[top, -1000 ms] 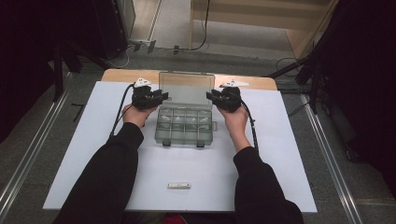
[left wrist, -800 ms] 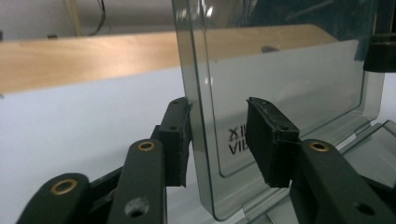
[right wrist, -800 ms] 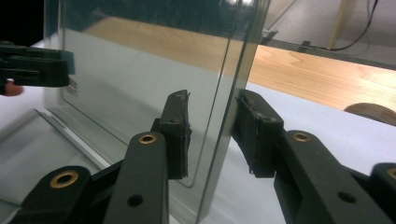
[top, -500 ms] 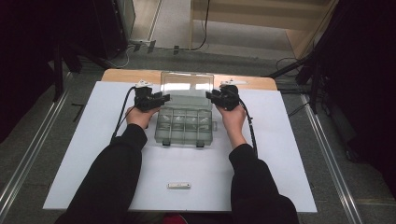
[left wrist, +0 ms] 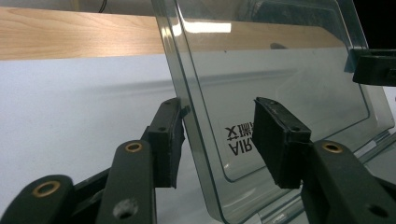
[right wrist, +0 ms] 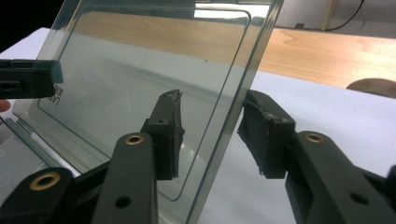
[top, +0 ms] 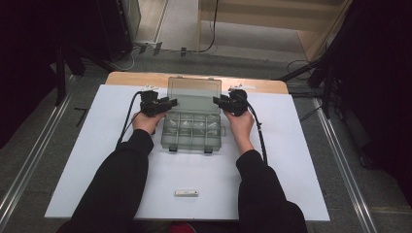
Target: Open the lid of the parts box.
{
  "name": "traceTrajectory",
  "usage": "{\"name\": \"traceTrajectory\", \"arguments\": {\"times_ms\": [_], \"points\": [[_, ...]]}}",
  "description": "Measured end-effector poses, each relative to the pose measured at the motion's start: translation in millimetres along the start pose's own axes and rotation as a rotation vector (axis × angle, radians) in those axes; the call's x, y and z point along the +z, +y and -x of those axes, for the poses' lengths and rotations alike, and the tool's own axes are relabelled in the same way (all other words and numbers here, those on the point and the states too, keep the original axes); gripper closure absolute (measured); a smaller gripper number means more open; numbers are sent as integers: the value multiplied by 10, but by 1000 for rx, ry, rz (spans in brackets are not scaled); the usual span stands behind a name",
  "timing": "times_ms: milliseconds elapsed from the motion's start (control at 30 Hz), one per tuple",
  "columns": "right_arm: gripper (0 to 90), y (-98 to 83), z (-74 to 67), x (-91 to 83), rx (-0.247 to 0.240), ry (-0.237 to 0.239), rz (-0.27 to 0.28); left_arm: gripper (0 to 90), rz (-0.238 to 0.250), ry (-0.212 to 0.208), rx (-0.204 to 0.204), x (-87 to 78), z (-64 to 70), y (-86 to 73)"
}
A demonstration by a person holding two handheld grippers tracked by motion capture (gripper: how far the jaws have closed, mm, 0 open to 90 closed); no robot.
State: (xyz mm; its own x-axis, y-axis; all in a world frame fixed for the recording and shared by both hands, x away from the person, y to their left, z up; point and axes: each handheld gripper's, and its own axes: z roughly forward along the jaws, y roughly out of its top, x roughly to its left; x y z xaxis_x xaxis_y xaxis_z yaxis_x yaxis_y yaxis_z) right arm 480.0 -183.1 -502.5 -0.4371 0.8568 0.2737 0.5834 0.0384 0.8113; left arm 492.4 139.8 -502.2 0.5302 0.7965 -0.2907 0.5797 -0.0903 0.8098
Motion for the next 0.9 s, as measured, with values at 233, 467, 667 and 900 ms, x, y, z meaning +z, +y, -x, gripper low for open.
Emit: {"name": "traceTrajectory", "arguments": {"times_ms": [233, 467, 667, 900], "points": [[543, -28, 0, 30, 16, 7, -24, 495, -4, 5, -11, 27, -5, -19], [524, -47, 6, 50, 30, 16, -47, 466, -10, 4, -8, 43, -11, -32], [522, -71, 10, 64, 6, -12, -70, 433, -28, -1, -47, 80, -26, -54], [514, -125, 21, 72, 47, 4, -57, 428, -31, 2, -50, 85, -24, -54]]}}
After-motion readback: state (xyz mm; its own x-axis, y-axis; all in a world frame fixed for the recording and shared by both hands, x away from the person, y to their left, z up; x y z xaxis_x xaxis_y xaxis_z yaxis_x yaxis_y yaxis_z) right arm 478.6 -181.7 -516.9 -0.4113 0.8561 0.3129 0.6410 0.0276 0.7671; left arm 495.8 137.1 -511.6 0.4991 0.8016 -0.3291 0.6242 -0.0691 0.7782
